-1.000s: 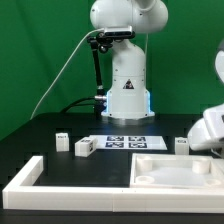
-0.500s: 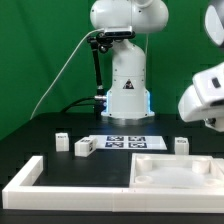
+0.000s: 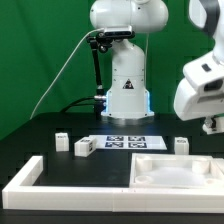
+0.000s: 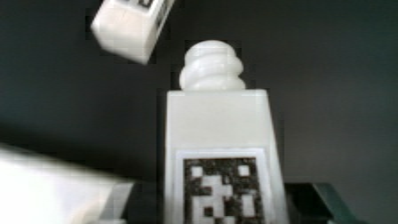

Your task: Assemble one leg

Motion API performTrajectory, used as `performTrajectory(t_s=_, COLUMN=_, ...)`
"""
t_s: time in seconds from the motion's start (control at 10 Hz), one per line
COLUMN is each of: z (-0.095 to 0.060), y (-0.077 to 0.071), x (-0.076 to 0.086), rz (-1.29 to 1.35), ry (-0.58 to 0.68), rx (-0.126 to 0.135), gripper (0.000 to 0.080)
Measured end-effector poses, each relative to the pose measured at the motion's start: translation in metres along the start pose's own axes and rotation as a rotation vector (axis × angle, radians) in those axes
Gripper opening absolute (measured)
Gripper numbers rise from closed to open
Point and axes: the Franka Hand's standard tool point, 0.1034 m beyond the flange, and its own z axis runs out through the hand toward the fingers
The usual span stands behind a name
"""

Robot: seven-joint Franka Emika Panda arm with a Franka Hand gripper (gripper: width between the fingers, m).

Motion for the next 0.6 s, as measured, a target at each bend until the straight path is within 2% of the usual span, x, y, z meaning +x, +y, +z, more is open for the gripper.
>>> performTrajectory(t_s=0.1, z=-0.021, y=0.003, x=0.007, rz=-0.021, ry=0.1, rx=-0.011, gripper=0.0288)
performTrajectory(t_s=0.2, z=-0.032, y=0.004, x=0.014, rz=-0.021, ry=0.186, rx=-0.018, gripper=0.0288)
performTrajectory(t_s=0.3, z=-0.032, y=0.007, x=0.019, rz=-0.02, ry=0.309, rx=-0.031, gripper=0.0288)
performTrajectory(t_s=0.4, z=-0.029, y=0.008, x=0.016, rz=-0.019, ry=0.389, rx=-0.043, gripper=0.0288)
performTrajectory(t_s=0.6, z=-0.028, y=0.012, x=0.022, rz=-0.025, ry=0.54, rx=-0.057, gripper=0.0288)
